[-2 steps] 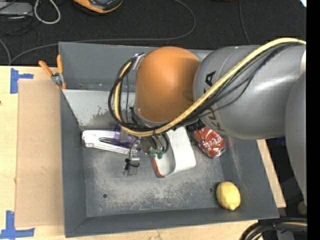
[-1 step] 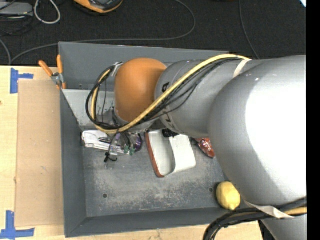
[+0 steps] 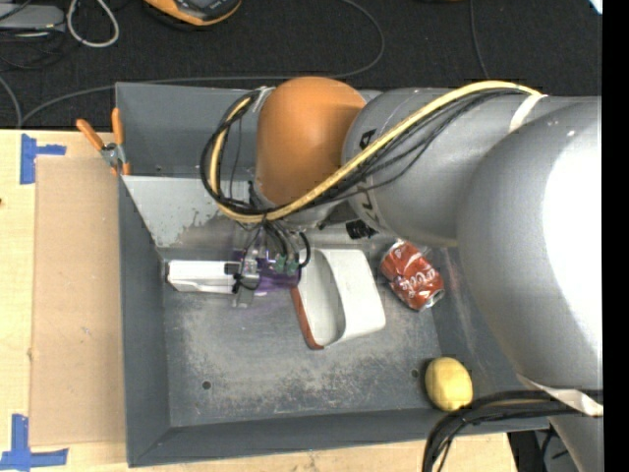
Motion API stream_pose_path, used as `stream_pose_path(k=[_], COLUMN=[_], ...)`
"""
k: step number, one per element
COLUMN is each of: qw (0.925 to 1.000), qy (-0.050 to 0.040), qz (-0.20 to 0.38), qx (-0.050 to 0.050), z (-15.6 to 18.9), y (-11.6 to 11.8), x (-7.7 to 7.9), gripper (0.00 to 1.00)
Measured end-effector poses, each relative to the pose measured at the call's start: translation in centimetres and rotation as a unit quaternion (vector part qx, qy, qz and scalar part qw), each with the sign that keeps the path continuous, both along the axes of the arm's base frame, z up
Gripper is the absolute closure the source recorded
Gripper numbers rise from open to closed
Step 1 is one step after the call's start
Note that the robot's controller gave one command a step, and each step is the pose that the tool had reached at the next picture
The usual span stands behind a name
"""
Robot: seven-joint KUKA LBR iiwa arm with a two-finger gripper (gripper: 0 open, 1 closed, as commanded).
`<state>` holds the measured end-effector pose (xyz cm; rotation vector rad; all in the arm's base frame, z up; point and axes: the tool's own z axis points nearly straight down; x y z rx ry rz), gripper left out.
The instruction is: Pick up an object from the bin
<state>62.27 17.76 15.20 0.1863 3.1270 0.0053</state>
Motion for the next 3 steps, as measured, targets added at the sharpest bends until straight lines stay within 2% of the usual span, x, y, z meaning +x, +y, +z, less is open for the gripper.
stream_pose_path(k=[1,2,3], qw=[0.9973,0.9972,0.991], qy=[0.0031,-0.0093,-0.0036], qz=[-0.074,-0.074,-0.133], qx=[0.0,0.003,0.005], z=[-5.1,-7.6,-7.8], y=[2.1,2.0,1.3], x=[-1.0,-0.3,-1.1], gripper=[0.0,0.0,1.0])
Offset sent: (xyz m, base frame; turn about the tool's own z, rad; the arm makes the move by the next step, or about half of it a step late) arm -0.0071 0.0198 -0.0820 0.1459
